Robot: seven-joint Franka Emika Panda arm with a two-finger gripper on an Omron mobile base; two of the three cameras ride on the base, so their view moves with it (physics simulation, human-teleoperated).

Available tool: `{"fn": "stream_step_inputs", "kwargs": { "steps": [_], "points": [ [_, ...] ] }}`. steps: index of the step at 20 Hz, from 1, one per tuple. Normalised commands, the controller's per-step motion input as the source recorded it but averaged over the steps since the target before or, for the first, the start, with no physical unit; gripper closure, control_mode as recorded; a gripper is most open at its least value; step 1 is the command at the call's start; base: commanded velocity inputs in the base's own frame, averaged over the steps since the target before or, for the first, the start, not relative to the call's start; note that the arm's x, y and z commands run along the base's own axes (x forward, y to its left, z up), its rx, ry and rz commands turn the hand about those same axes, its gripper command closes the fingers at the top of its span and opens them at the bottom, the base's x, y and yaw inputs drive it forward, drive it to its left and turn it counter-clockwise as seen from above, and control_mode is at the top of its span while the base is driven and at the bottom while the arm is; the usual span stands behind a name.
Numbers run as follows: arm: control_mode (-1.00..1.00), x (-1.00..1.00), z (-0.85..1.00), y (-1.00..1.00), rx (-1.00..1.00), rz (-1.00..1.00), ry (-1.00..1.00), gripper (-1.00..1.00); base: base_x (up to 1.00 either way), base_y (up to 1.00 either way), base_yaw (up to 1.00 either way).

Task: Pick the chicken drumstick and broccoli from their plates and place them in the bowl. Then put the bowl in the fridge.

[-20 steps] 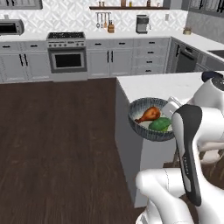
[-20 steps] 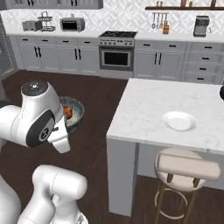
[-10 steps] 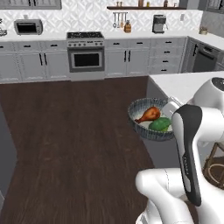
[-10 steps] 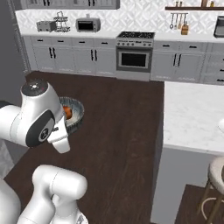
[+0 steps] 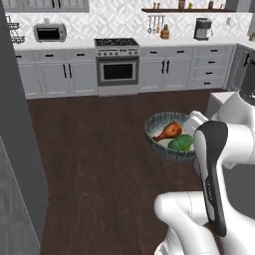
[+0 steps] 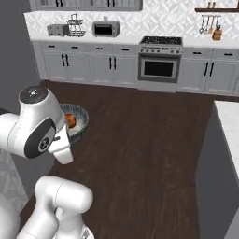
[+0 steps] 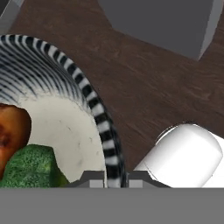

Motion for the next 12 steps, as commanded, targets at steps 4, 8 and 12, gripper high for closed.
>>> {"fn": "stream_step_inputs", "kwargs": {
  "steps": [4, 8, 12],
  "points": [
    [1.0, 0.0, 0.0, 0.0, 0.0, 0.0, 0.0, 1.0, 1.0, 0.09, 0.0],
    [1.0, 0.0, 0.0, 0.0, 0.0, 0.0, 0.0, 1.0, 1.0, 0.0, 0.0],
    [1.0, 0.0, 0.0, 0.0, 0.0, 0.0, 0.0, 1.0, 1.0, 0.07, 0.0]
  ]
}}
